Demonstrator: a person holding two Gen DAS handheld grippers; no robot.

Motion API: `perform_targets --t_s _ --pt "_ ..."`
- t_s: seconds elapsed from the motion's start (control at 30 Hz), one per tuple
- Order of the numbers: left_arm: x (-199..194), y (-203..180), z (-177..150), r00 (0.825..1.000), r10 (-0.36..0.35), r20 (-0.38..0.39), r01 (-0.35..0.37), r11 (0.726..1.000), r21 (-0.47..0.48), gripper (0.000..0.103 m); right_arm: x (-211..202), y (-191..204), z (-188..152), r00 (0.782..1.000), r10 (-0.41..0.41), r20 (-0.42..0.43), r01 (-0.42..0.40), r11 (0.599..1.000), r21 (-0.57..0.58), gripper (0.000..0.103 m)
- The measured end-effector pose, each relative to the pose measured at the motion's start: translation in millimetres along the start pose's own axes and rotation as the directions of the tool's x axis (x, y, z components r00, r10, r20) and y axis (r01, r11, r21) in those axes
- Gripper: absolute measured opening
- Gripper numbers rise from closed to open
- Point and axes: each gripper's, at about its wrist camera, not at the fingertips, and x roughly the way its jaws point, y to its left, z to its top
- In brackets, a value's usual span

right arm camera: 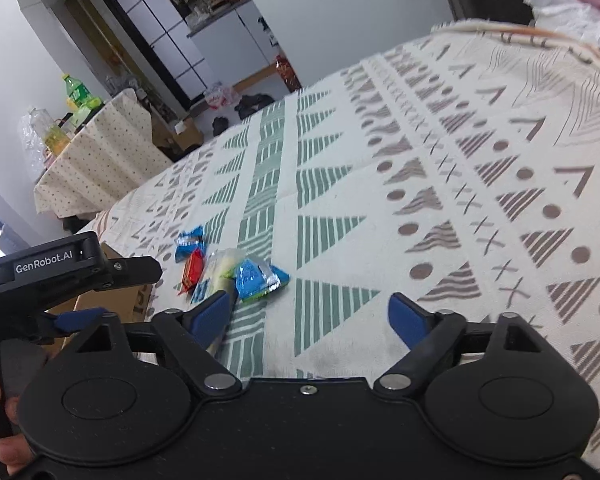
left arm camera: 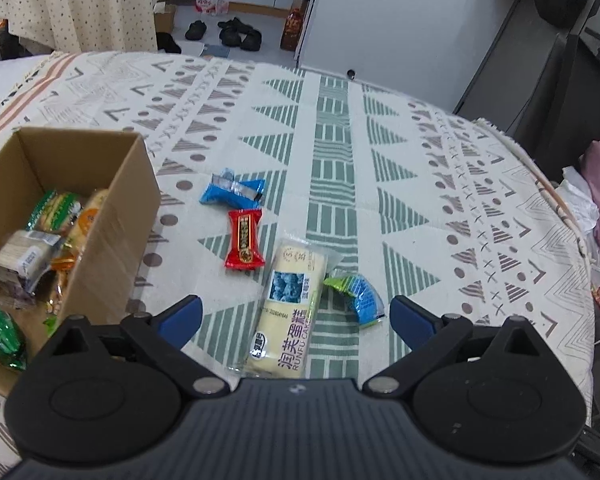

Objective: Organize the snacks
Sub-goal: 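Grasp the yellow cake packet with the left gripper while the right gripper grasps the blue candy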

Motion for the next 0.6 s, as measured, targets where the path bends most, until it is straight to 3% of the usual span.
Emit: perform_targets --t_s 0.1,0.4,0.6 --pt "8 -3 -1 1.000 0.022 -0.008 -0.022 1.000 0.013 0.096 8 -4 1 1.000 0.017 -0.017 -0.016 1.000 0.021 0.074" --pt "41 -4 -5 0.991 0.107 -0.086 -0.105 0.994 0.027 0.085 29 -4 6 0.997 0.060 -0.038 -0.060 0.998 0.007 0.074" --pt "58 -3 -6 0.985 0.120 -0.126 -0.118 0.993 0.020 0.083 45 -1 12 0.995 0.089 -0.045 -0.090 0.996 -0.010 0.074"
